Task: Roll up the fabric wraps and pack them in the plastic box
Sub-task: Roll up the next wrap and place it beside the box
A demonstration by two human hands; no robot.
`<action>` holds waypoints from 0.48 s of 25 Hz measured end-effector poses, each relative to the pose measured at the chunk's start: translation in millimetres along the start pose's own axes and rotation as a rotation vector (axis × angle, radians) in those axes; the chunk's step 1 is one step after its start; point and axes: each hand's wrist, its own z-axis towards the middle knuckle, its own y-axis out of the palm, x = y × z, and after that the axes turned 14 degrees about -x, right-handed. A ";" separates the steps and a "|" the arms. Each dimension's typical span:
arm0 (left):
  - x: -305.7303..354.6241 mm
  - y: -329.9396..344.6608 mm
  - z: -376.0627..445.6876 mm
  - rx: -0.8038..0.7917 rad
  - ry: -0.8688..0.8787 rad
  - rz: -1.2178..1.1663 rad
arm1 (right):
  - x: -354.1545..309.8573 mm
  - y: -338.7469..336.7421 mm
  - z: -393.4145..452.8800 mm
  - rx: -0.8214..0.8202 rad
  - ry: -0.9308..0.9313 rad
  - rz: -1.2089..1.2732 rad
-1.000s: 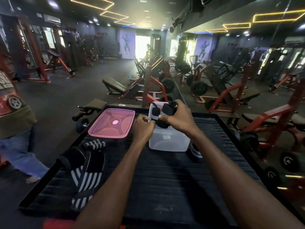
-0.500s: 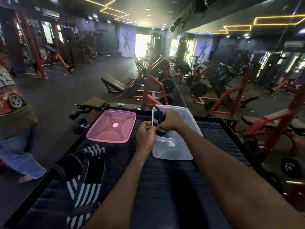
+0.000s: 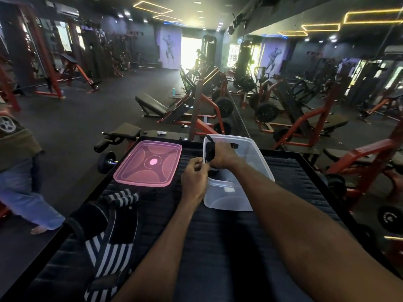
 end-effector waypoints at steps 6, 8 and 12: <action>-4.5 -1.0 0.6 -0.009 0.004 0.022 | 6.7 -3.1 -8.3 -0.026 -0.036 0.007; -6.4 -1.9 2.1 -0.016 0.004 0.033 | 11.2 -12.8 -19.8 -0.008 -0.060 0.013; -4.9 1.1 -1.0 0.006 -0.005 0.060 | 26.5 -40.5 -55.6 0.241 -0.084 0.120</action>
